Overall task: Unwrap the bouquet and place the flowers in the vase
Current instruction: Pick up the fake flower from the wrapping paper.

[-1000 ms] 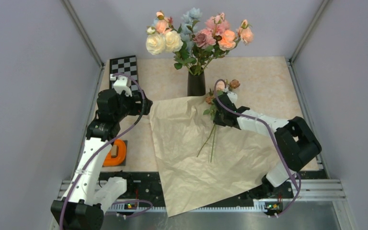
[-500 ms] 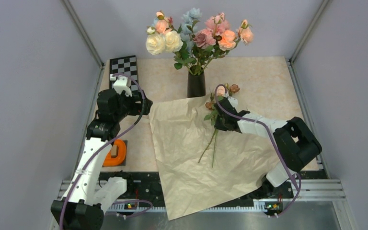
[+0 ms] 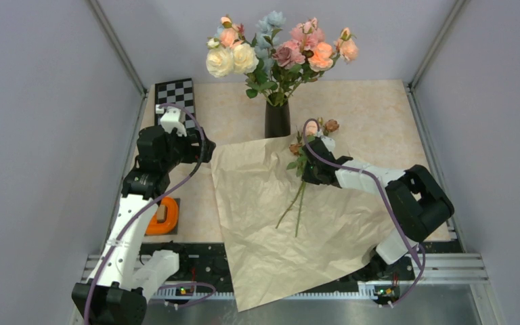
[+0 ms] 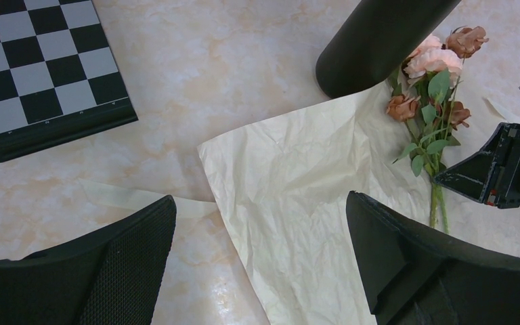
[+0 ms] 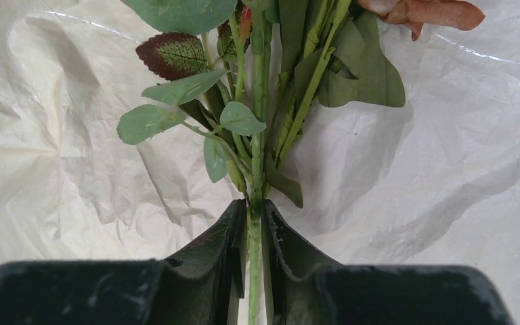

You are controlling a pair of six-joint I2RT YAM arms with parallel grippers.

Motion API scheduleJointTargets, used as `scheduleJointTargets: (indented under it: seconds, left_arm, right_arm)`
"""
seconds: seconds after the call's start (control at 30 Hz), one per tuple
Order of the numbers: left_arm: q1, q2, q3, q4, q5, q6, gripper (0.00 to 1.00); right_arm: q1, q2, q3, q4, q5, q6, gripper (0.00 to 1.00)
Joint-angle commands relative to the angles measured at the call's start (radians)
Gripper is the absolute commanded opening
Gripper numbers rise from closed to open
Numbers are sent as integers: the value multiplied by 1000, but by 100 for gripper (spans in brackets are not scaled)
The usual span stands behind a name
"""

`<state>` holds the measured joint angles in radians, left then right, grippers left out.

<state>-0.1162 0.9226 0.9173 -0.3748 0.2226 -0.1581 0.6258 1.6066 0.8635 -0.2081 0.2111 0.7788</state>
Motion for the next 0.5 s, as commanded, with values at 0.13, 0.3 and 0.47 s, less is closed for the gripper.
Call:
scheduleJointTargets:
  seconds: [0.13, 0.3, 0.47]
  left_arm:
    - [4, -14, -4, 25, -4, 12, 99]
    - [4, -15, -4, 25, -6, 12, 99]
    - [4, -13, -4, 25, -9, 14, 99]
  right_arm:
    - [12, 23, 5, 37, -1, -3, 16]
    - [12, 42, 9, 42, -4, -6, 16]
    - [12, 52, 9, 47, -4, -5, 14]
